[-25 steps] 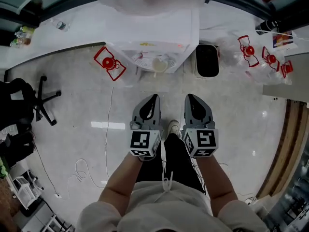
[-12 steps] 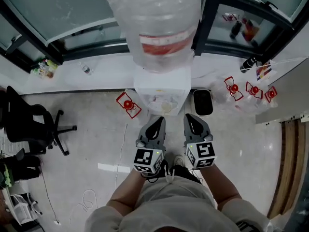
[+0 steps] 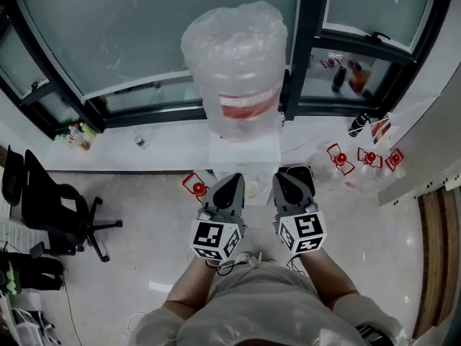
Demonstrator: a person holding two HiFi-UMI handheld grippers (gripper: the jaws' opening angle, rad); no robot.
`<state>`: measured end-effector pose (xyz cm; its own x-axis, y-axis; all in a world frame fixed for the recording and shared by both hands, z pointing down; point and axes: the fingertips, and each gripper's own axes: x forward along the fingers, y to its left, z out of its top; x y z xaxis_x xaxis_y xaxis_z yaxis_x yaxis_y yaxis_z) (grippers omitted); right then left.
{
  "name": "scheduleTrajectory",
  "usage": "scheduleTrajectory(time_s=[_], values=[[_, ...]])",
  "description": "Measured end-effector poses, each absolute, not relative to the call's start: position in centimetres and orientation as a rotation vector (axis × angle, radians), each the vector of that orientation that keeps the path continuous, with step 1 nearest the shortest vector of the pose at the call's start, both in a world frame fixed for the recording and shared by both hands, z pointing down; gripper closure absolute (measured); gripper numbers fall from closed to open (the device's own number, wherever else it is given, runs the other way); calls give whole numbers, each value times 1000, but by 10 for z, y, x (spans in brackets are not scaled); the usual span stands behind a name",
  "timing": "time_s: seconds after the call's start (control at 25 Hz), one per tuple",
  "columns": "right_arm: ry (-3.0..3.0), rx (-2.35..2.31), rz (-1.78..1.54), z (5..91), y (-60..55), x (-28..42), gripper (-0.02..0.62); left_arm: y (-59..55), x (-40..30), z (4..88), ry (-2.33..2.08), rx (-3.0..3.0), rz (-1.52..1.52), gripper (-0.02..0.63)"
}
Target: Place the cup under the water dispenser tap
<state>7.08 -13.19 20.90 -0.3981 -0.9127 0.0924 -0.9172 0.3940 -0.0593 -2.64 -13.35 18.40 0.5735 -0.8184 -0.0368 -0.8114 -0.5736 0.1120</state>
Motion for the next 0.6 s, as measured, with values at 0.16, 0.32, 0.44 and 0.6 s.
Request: scheduleTrajectory(time_s=[0.16, 0.32, 0.44, 0.6], values=[[-2616, 1716, 80, 183, -131, 71, 568, -131, -26, 151, -1370, 2752, -197, 588], [-2646, 1695, 36, 171, -132, 64, 568, -133, -32, 136, -1424, 2766, -228, 588], [-2643, 1685, 7, 168, -129, 61, 568, -132, -34, 137, -1433, 2759, -229, 588], [-2633, 1663, -5, 171, -128, 57, 568, -132, -36, 141, -1441, 2745, -218, 588]])
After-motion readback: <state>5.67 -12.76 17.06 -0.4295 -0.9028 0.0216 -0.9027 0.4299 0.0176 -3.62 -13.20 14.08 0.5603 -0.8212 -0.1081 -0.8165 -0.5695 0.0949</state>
